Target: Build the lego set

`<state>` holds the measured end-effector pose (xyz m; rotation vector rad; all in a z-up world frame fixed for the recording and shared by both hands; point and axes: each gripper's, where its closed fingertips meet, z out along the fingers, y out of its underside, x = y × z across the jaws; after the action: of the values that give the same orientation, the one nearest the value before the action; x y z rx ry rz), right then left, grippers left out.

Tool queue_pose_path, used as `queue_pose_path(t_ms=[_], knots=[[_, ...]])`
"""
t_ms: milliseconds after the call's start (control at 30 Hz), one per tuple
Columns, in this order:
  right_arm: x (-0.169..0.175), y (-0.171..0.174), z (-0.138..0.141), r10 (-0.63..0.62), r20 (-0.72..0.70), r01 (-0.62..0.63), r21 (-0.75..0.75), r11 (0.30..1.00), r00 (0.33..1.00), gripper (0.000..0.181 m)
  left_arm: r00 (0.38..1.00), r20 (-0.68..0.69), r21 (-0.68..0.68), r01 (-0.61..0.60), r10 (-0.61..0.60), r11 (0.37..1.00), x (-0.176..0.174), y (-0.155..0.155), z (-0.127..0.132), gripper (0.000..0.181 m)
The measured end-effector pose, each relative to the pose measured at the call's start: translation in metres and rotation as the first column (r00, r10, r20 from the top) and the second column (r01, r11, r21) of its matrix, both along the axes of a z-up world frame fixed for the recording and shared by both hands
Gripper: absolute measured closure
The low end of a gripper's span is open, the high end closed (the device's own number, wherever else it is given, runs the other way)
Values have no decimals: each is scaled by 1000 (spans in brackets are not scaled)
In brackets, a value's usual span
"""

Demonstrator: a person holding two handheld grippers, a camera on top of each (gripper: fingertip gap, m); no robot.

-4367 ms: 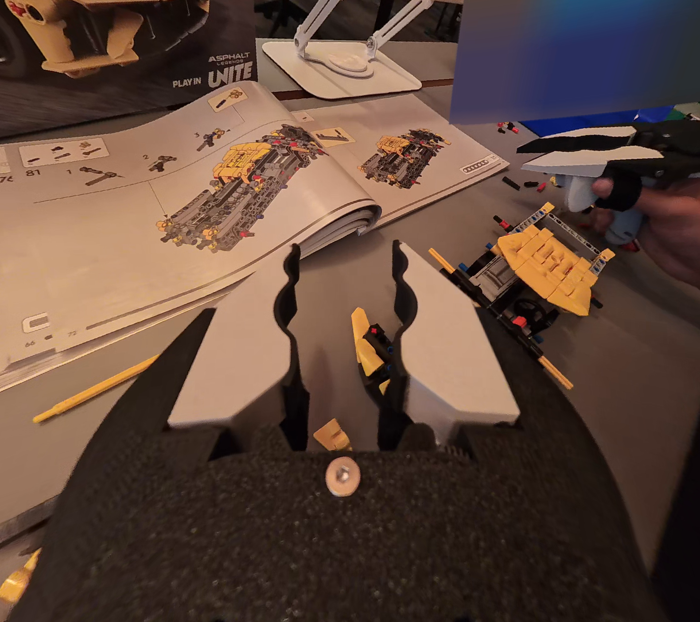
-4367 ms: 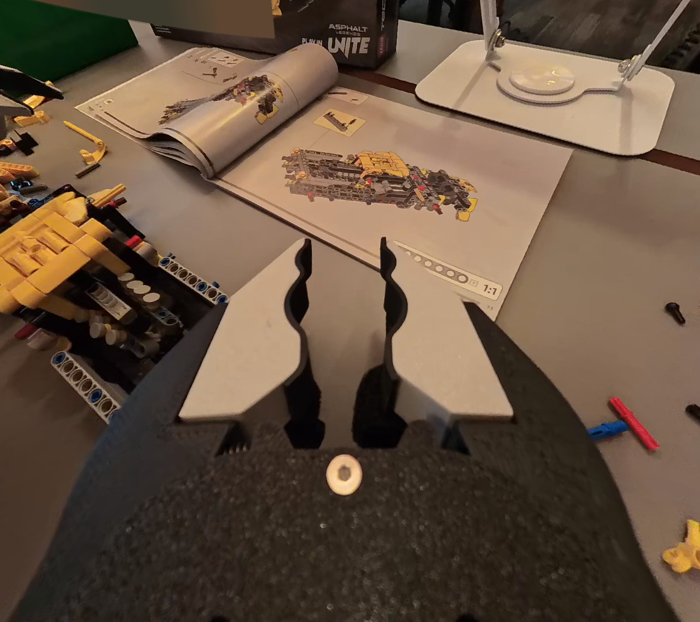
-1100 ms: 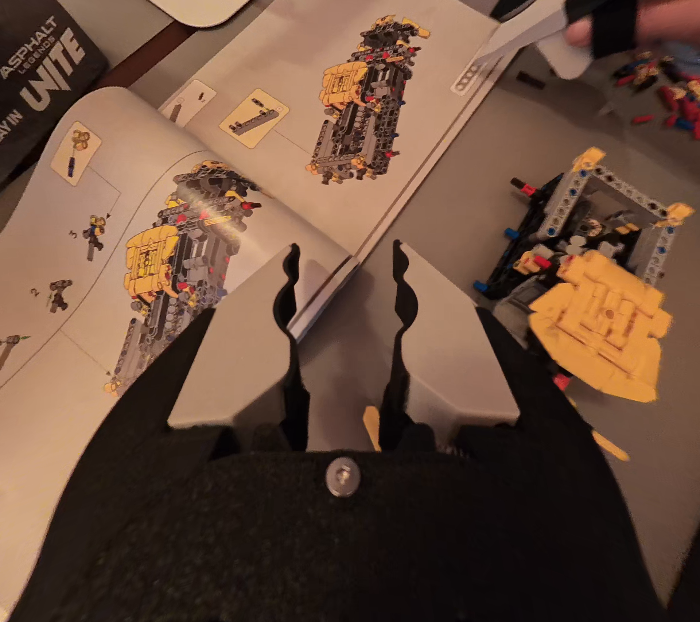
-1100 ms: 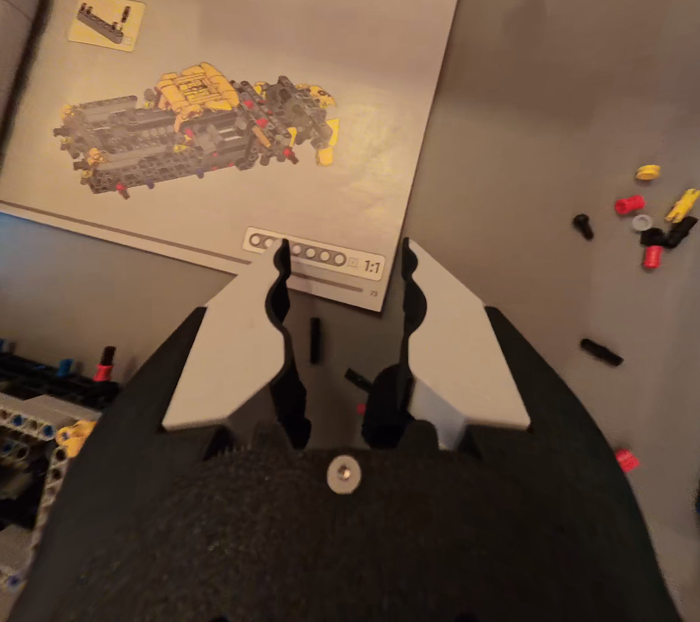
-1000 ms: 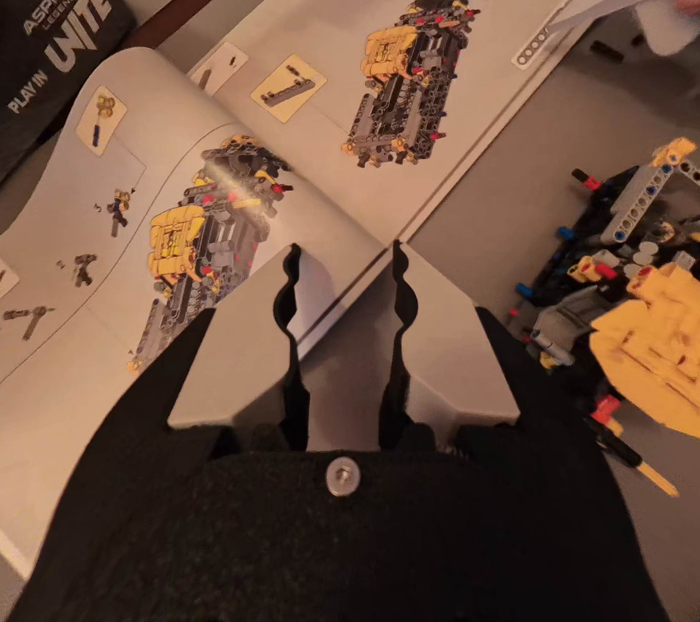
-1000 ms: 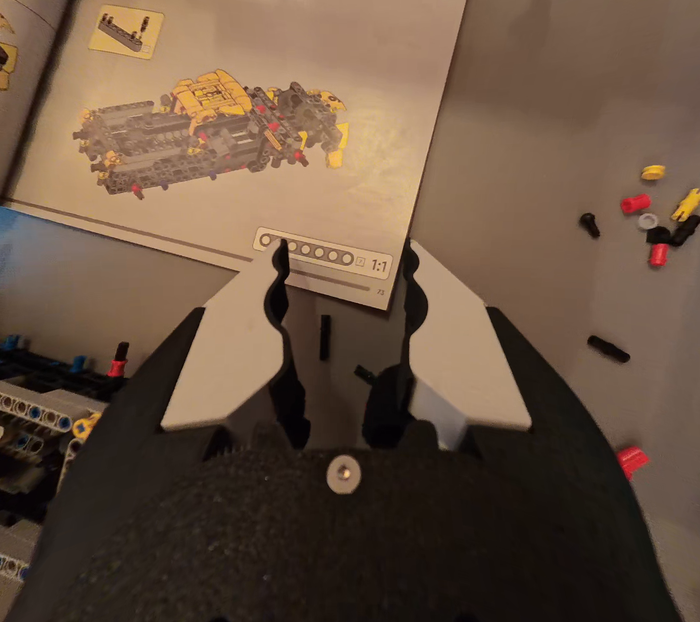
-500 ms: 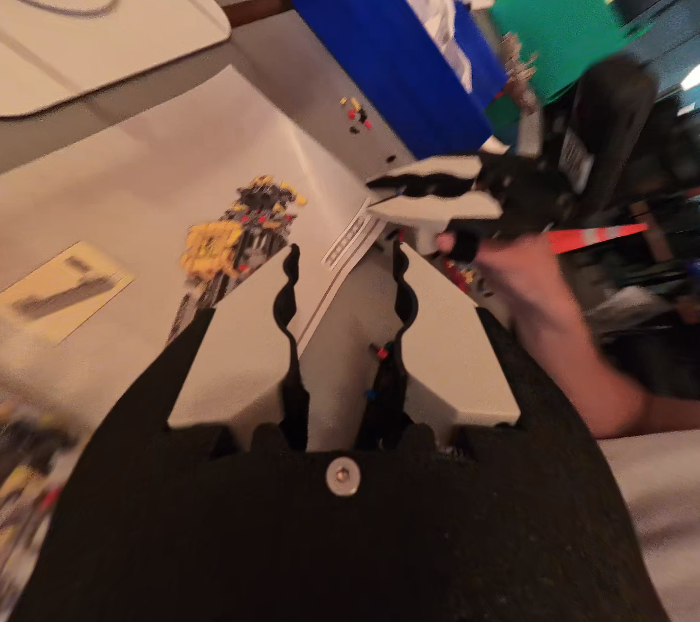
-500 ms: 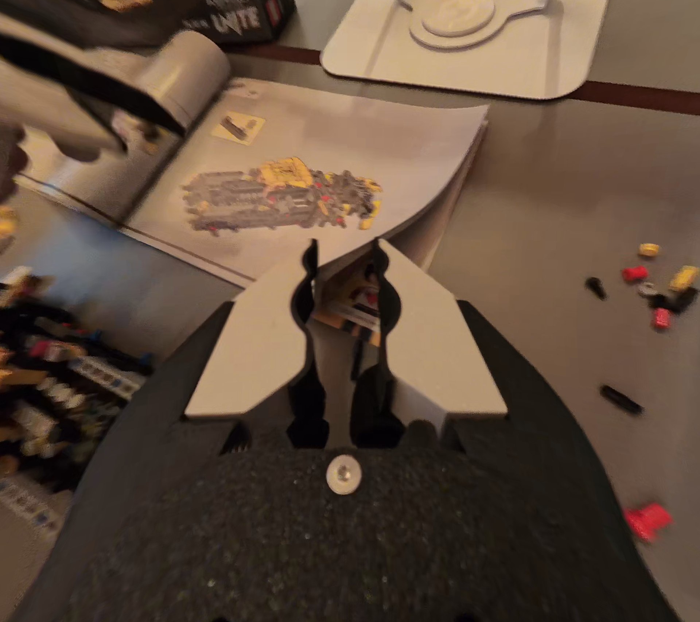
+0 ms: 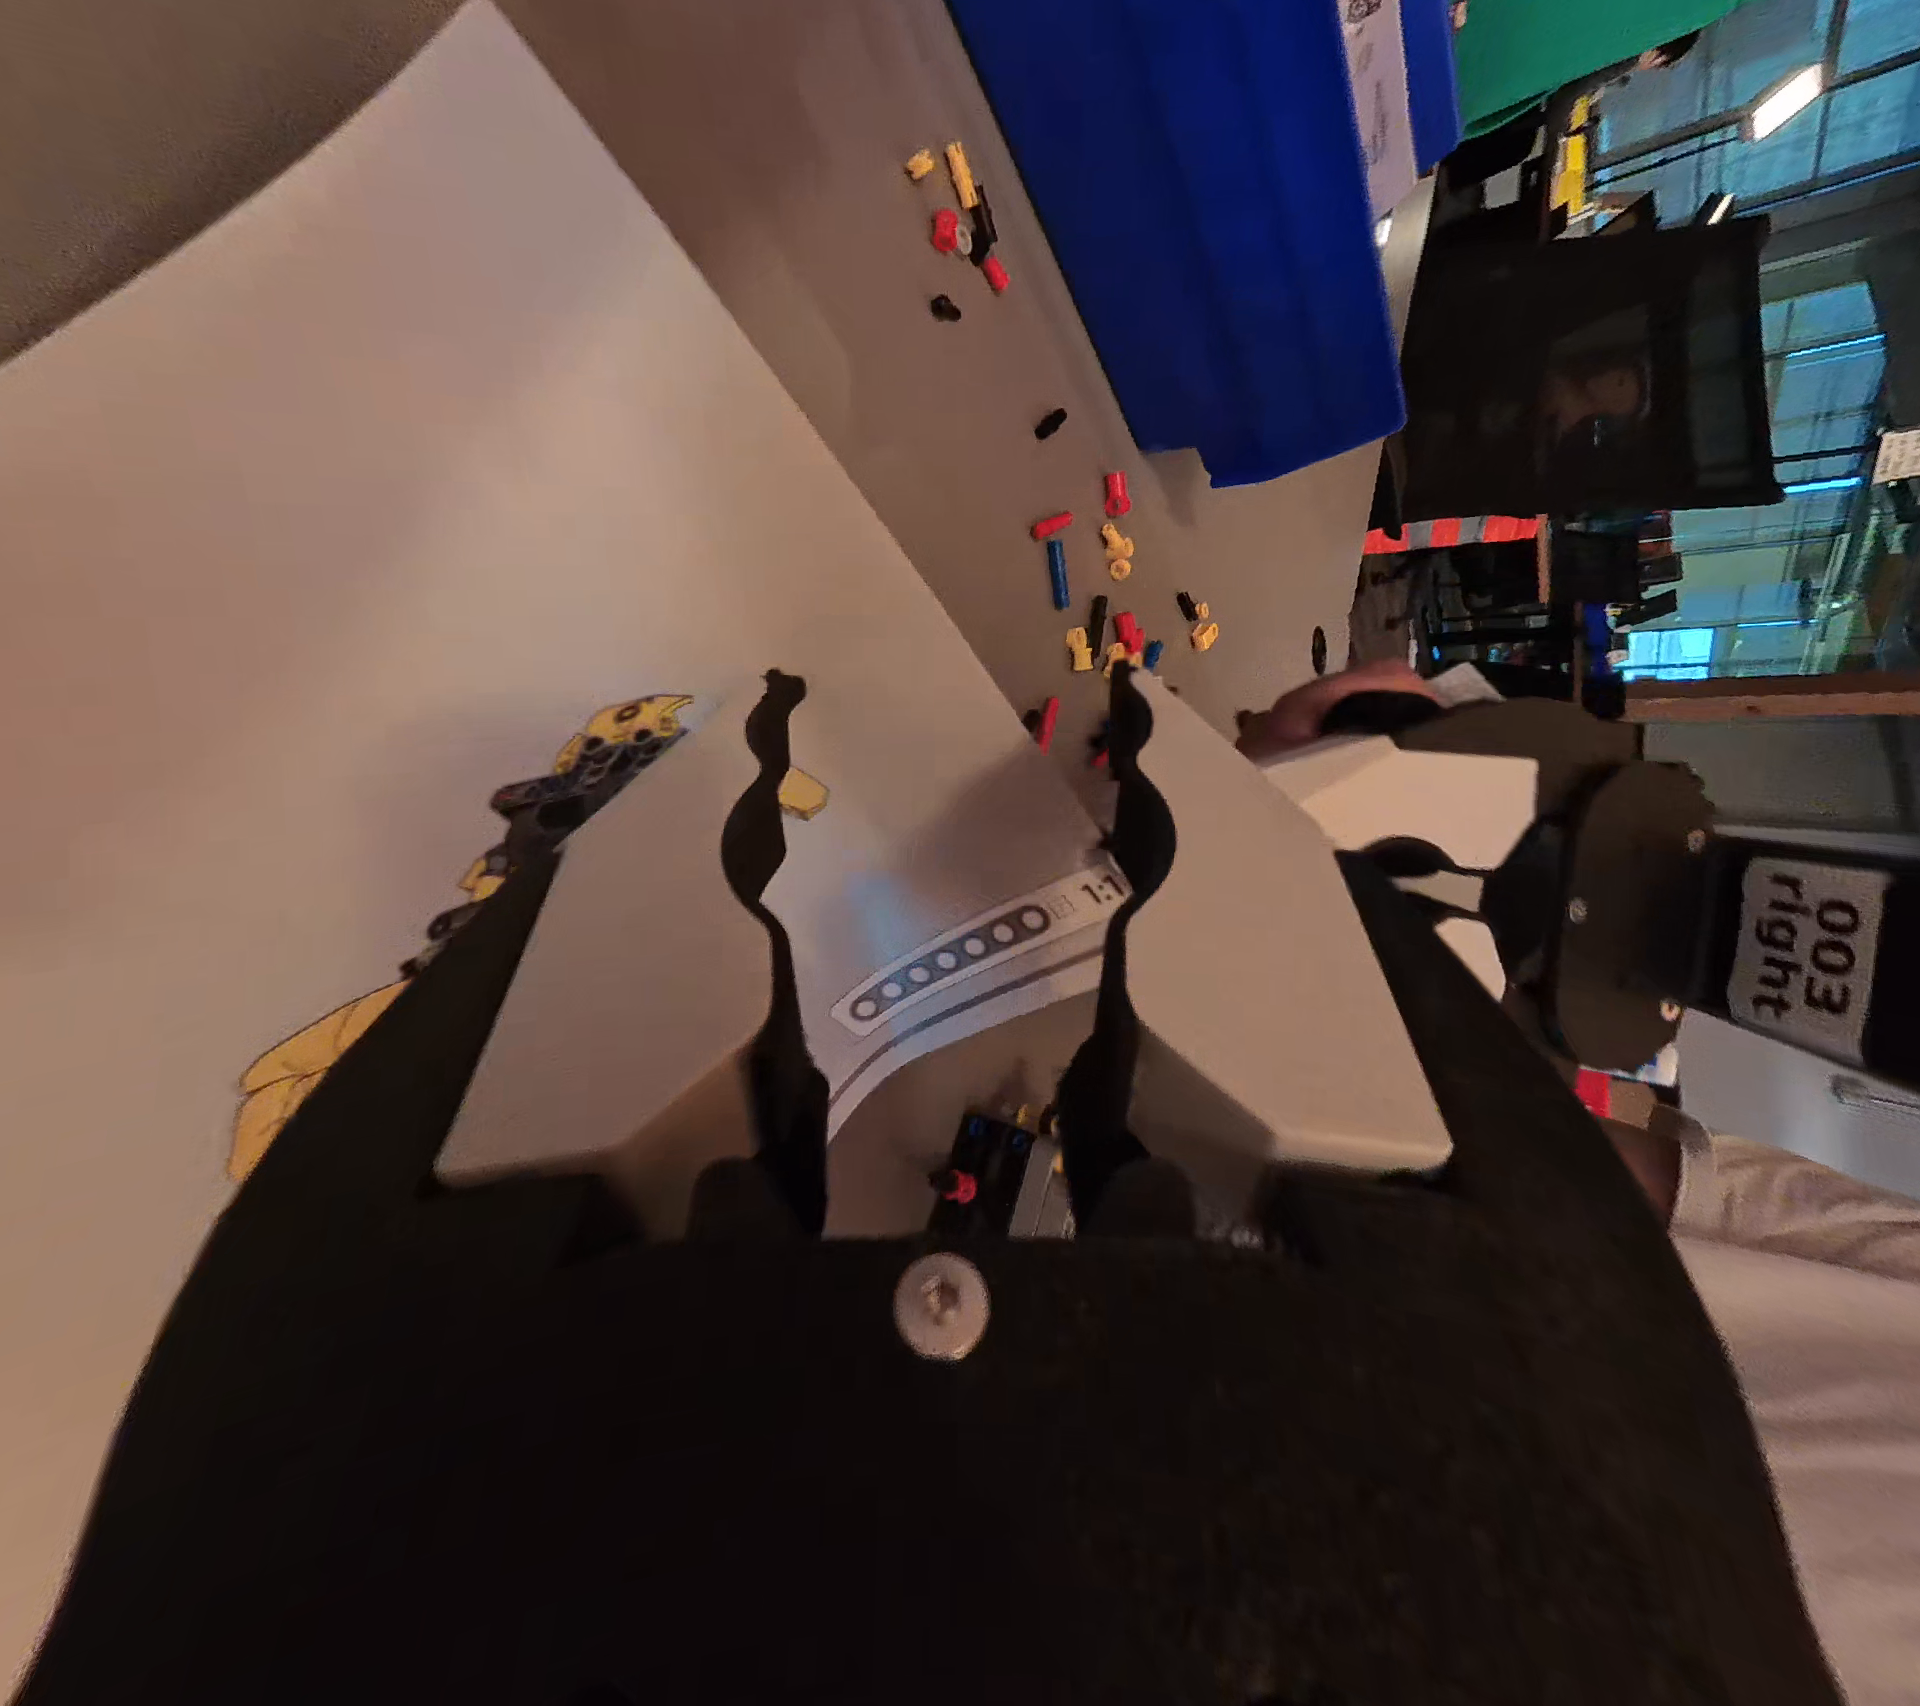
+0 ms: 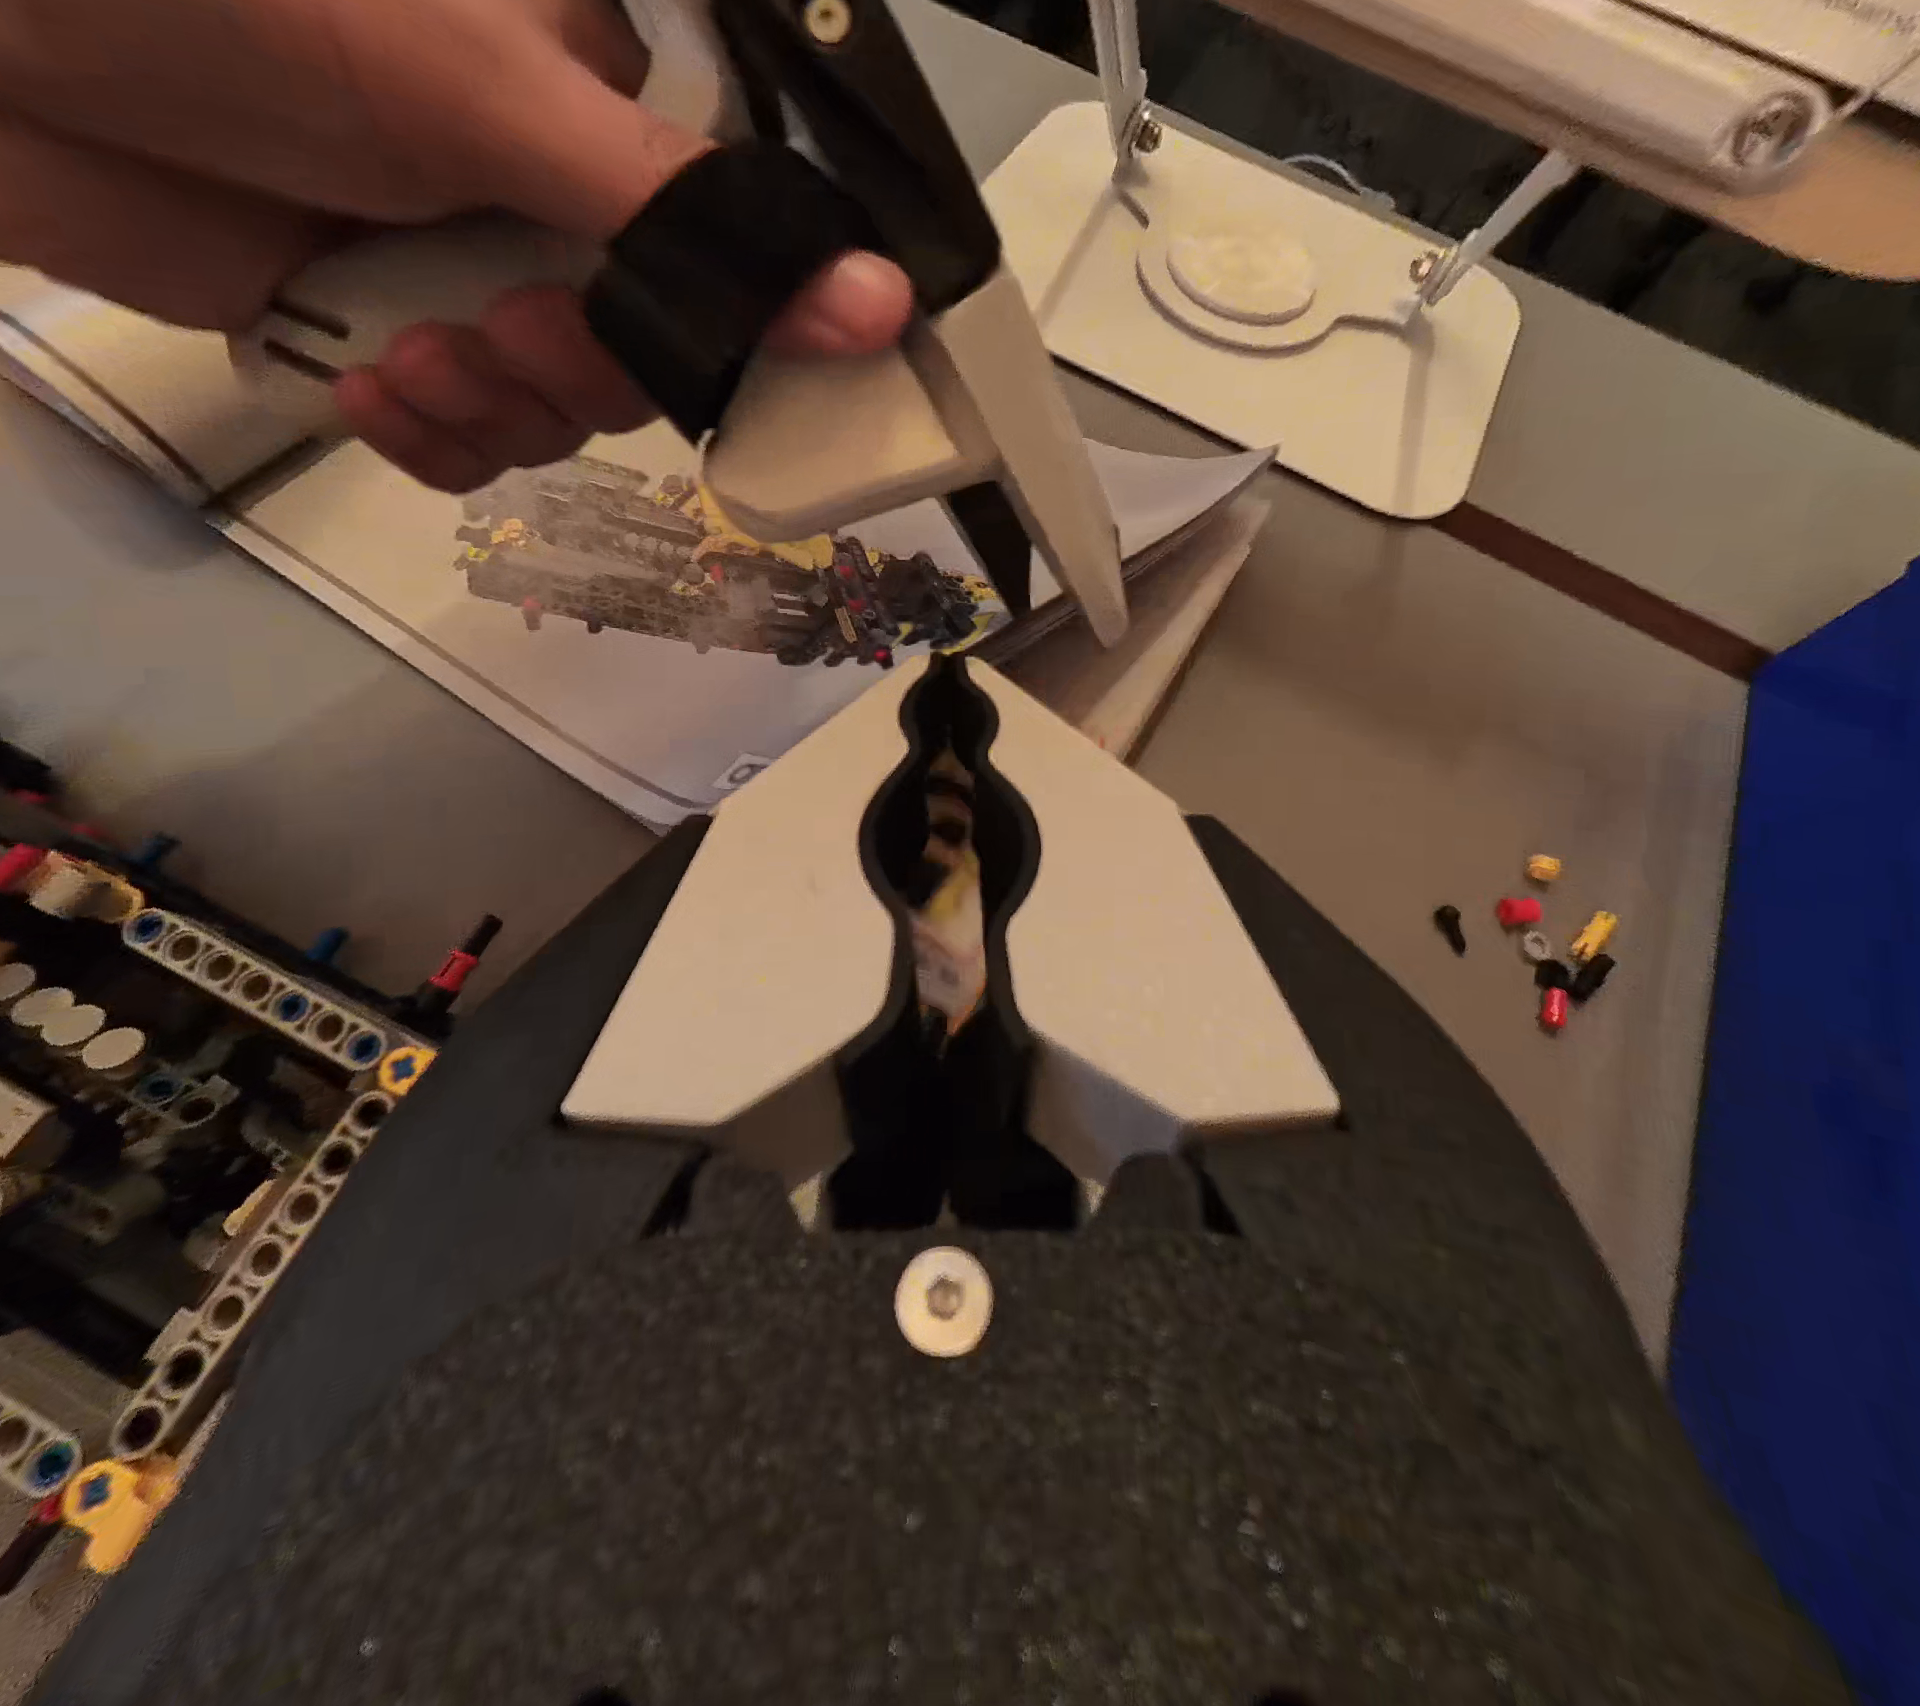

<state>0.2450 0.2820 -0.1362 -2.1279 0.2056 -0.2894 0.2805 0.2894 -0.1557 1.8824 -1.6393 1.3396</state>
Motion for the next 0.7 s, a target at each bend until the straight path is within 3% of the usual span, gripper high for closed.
queue_pose_path(t_ms=[200,267,300,400,500,567,700], knots=[[-24,15,16,130,247,-126,-31,992,960,181,1000,-13,24,13,-13,1000,-13,12,12,124],[-32,21,21,143,293,-146,-11,989,945,181,999,2,13,40,-40,999,-22,17,19,164],[-39,25,23,161,277,-171,11,985,947,181,999,-4,7,48,-48,999,-26,19,20,174],[-52,35,19,188,120,-199,91,976,975,179,998,8,16,61,-61,998,-36,29,18,180],[-45,25,14,198,-86,-183,161,970,976,128,998,48,-56,31,-29,998,-40,36,21,181],[-37,8,-17,221,-160,-223,1,975,962,110,997,77,-109,-4,13,994,-41,45,25,181],[-40,7,-62,249,-127,-272,-221,937,960,109,986,131,-201,-77,105,976,-37,63,37,180]])
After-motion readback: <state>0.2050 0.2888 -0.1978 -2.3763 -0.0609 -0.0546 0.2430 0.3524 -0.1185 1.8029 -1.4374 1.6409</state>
